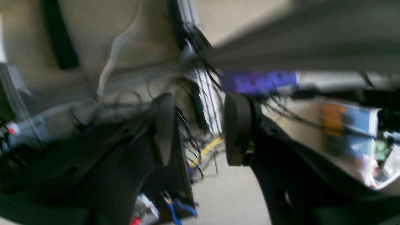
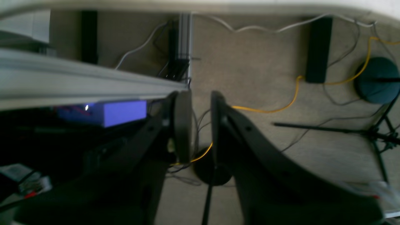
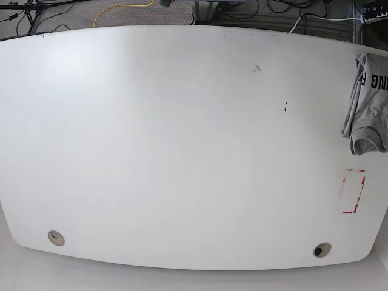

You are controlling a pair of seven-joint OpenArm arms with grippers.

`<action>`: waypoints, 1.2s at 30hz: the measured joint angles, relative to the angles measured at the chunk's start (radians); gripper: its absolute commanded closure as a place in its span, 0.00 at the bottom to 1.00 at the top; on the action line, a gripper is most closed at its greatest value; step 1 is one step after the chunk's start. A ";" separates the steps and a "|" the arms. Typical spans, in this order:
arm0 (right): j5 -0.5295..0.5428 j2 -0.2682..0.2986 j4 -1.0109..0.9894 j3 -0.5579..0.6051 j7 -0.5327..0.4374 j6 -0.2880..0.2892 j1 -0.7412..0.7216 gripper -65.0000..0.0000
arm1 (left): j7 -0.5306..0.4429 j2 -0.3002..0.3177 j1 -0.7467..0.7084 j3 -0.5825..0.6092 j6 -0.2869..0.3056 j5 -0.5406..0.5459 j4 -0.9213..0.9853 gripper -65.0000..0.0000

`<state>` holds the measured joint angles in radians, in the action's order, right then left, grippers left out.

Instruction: Fold the T-shirt properly

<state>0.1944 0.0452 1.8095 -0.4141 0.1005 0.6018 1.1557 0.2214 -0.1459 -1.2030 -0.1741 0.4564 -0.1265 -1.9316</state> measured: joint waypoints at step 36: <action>-0.194 0.075 -0.866 0.247 -0.071 -0.128 -0.441 0.85 | -0.020 0.195 0.629 -0.034 -0.025 0.005 1.057 0.62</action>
<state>0.0002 0.1204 0.9432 -0.1669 0.0292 0.4740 0.7147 0.2016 0.0494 -0.5735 -0.2081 0.4313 -0.1215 -0.8749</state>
